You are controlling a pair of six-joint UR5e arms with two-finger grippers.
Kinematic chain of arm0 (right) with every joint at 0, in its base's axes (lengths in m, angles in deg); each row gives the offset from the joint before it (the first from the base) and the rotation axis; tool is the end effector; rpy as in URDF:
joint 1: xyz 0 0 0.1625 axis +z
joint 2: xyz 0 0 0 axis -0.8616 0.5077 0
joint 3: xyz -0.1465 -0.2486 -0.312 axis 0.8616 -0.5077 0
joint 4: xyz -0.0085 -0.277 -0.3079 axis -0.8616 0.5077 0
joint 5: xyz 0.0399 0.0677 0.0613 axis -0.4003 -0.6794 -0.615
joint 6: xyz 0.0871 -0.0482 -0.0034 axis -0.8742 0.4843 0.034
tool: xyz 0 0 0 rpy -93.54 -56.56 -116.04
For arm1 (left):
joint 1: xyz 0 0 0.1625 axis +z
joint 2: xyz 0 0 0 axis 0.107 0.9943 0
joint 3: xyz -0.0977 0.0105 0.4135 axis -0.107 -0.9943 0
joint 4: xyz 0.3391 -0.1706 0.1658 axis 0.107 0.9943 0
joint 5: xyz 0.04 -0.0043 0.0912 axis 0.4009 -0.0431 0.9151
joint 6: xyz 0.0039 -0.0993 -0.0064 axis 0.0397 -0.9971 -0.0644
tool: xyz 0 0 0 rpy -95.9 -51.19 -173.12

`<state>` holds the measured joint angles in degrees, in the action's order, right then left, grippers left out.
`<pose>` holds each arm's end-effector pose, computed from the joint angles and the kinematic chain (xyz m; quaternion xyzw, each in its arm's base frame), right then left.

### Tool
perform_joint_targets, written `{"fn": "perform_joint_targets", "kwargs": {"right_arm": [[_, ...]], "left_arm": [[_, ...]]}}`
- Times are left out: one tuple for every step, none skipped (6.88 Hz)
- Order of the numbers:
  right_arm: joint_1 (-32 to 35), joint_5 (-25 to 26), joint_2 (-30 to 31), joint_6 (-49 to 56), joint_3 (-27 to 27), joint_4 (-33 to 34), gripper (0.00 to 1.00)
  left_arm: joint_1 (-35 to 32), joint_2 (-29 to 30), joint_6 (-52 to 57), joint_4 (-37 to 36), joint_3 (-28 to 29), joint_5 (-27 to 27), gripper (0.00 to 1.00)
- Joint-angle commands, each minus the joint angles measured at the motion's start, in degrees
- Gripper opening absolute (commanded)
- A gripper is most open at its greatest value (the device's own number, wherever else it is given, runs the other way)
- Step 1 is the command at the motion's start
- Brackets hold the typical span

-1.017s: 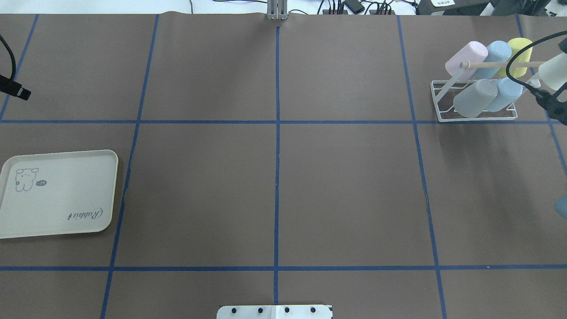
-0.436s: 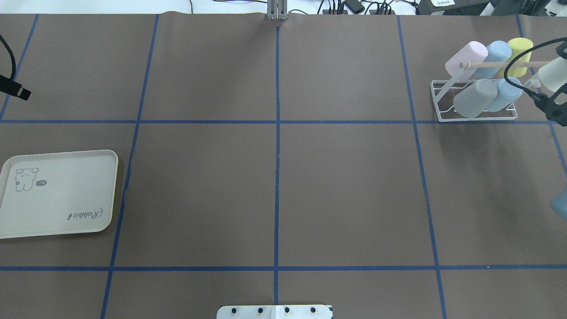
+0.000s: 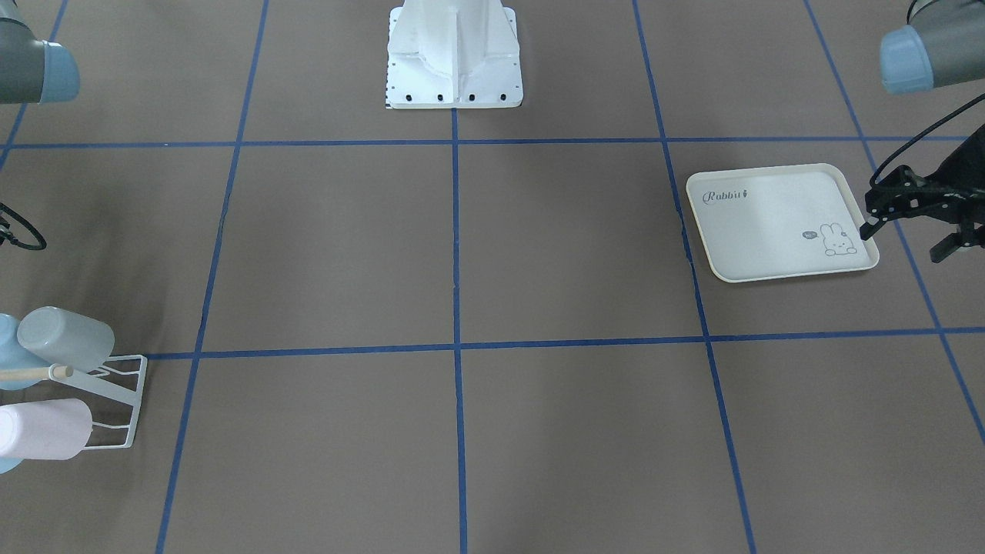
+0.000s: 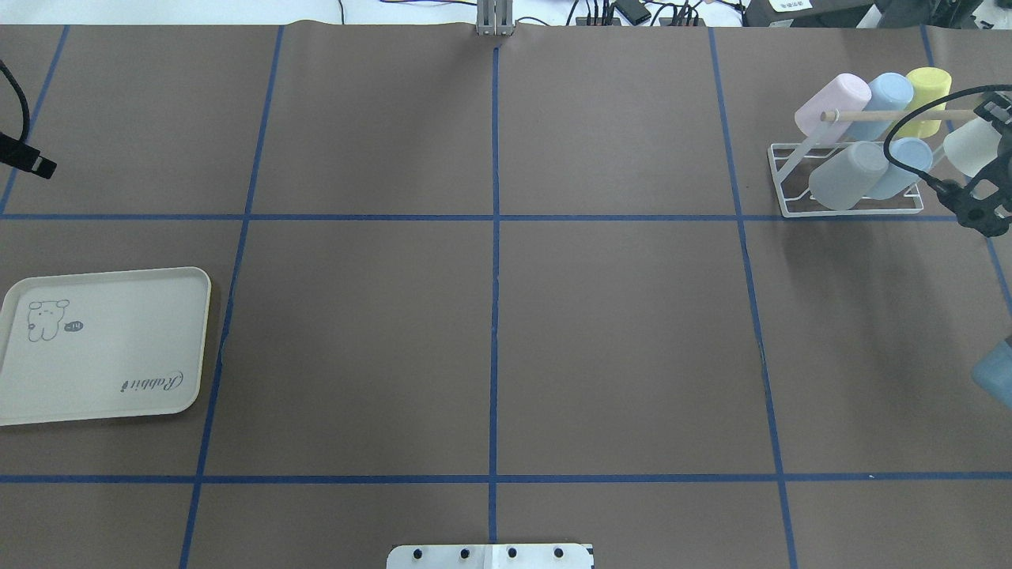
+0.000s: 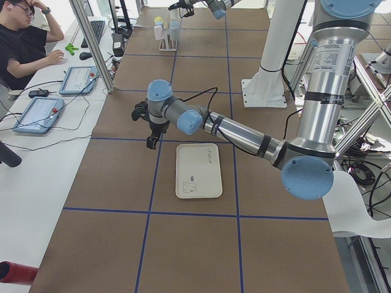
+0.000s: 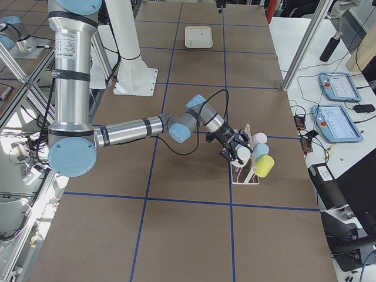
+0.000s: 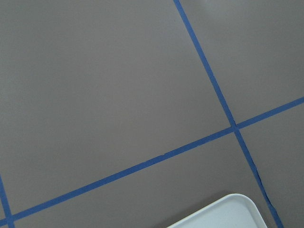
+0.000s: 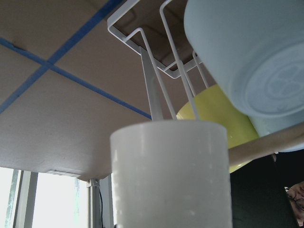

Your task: Transfer IKEA cup to right arm and place on rack

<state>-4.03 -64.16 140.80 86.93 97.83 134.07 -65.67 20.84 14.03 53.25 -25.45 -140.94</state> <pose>-0.1392 -0.5069 0.5308 0.2103 0.3301 -0.7856 0.4792 0.1064 -0.5385 0.4488 0.1634 0.4020 0.1364 0.8906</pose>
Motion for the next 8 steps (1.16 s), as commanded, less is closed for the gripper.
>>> {"fn": "perform_joint_targets", "kwargs": {"right_arm": [[-0.3,0.0,-0.1,0.3,-0.4,0.0,0.36],[-0.2,0.5,-0.1,0.8,-0.6,0.0,0.38],[-0.4,1.7,-0.1,1.0,-0.6,0.1,0.38],[-0.7,1.9,-0.1,1.0,-0.7,0.1,0.38],[-1.3,2.6,-0.1,1.0,-0.8,0.1,0.38],[-2.0,4.0,-0.1,1.1,-0.7,0.1,0.38],[-2.3,4.9,-0.1,3.2,-0.7,0.1,0.39],[-2.3,5.5,-0.1,3.7,-0.8,0.1,0.38]], "left_arm": [[-0.1,0.0,0.0,0.0,0.0,0.0,1.0],[-0.1,-0.1,0.0,0.0,0.0,0.0,1.0],[-0.1,-0.1,0.0,0.0,0.0,0.0,1.0],[0.0,-0.1,0.0,0.0,0.0,0.0,1.0],[0.0,-0.1,0.0,0.0,0.0,0.0,1.0],[0.0,-0.1,0.0,0.0,0.1,0.0,1.0],[0.0,-0.1,0.0,0.0,0.1,0.0,1.0],[0.0,0.0,0.0,0.0,0.4,0.0,1.0]]}}
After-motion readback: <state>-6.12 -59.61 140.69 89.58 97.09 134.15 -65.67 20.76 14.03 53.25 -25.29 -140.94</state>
